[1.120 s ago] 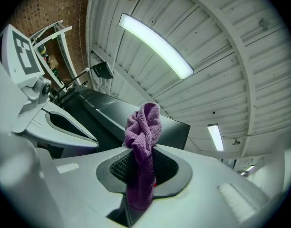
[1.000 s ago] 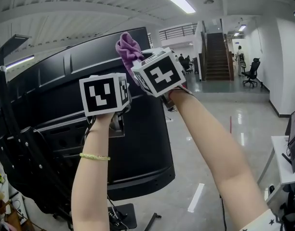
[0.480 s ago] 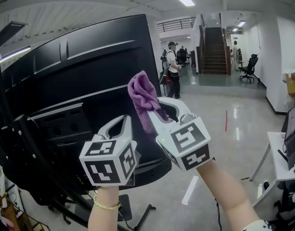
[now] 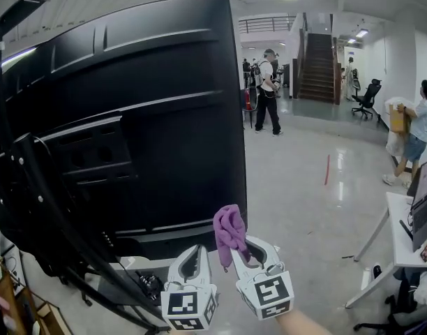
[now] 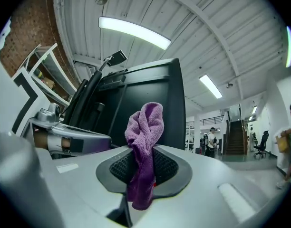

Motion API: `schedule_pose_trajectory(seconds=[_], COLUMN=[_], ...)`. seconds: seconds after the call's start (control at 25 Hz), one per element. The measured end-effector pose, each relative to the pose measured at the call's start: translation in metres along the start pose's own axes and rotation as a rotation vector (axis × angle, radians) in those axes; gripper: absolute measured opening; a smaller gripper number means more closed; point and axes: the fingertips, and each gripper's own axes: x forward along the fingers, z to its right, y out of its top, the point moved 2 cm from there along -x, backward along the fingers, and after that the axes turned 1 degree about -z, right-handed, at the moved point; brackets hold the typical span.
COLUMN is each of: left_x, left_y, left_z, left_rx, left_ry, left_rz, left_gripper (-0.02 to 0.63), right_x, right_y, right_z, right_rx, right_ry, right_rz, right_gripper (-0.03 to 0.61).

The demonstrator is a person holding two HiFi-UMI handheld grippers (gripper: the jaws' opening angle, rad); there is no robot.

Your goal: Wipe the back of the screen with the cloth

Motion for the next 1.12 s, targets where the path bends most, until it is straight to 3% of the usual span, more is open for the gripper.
schedule_pose_trajectory(seconds=[0.32, 1.12], left_x=[-0.013, -0.013], left_y=[-0.025, -0.024], left_z=[-0.006, 0.0], left_rx=[-0.054, -0.063], left_ry=[0.016, 0.016], left_rz=[-0.033, -0.066], left_gripper=[0.008, 0.008], right_x=[-0.015, -0.019], right_y=[-0.039, -0.032], right_z=[-0.006, -0.013], right_rx=[0.069, 0.073], right_ry=[0.018, 0.045], right_rz=[-0.066, -0.042], right_gripper=[0.066, 0.064])
